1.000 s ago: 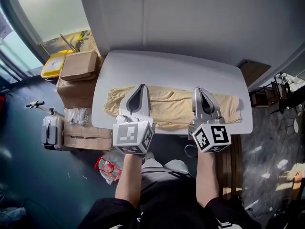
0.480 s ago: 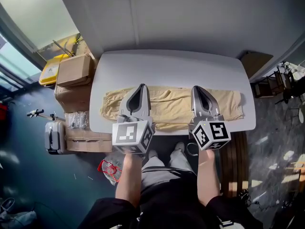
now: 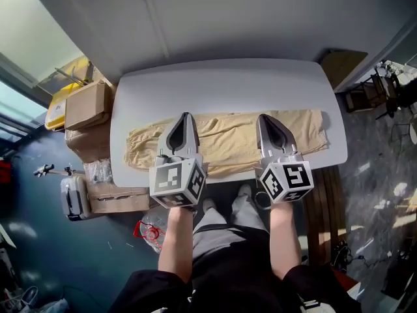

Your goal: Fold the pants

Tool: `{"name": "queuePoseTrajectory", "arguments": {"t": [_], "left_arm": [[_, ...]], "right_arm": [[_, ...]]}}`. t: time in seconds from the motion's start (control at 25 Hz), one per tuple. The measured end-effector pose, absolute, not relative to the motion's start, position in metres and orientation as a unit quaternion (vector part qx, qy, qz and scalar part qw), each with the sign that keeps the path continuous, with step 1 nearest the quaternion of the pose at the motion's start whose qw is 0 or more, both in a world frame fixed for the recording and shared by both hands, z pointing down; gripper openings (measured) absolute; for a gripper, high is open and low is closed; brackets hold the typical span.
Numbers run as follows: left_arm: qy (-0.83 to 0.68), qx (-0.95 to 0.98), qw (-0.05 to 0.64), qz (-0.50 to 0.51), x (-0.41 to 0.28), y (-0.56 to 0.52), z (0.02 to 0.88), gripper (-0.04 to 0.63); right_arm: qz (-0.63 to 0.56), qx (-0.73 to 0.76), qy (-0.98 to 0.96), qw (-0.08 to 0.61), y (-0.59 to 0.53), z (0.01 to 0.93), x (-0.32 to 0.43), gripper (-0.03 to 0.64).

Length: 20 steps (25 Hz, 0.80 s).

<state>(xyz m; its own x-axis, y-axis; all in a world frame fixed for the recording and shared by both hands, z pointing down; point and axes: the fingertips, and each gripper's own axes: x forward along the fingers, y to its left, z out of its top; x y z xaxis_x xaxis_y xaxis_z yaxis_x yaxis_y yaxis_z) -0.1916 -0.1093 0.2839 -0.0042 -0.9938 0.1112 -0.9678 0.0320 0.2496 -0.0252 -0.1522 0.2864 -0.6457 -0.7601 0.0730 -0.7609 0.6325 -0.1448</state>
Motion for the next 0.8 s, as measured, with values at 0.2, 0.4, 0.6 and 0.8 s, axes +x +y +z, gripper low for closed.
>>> {"name": "queuePoseTrajectory", "arguments": {"t": [0.2, 0.4, 0.6, 0.8], "left_arm": [[-0.674, 0.724, 0.141, -0.043, -0.142, -0.140, 0.291, 0.003], [-0.631, 0.762, 0.143, -0.031, -0.085, -0.168, 0.295, 0.003], [-0.580, 0.801, 0.149, -0.009, -0.026, -0.193, 0.312, 0.003], [-0.546, 0.821, 0.169, 0.015, 0.023, -0.211, 0.333, 0.003]], "right_arm": [[0.089, 0.466, -0.880, 0.003, -0.168, 0.296, 0.029, 0.006], [0.096, 0.505, -0.858, 0.004, -0.181, 0.301, 0.083, 0.006], [0.110, 0.541, -0.834, 0.008, -0.193, 0.315, 0.135, 0.006], [0.124, 0.573, -0.810, 0.014, -0.201, 0.331, 0.185, 0.006]]}}
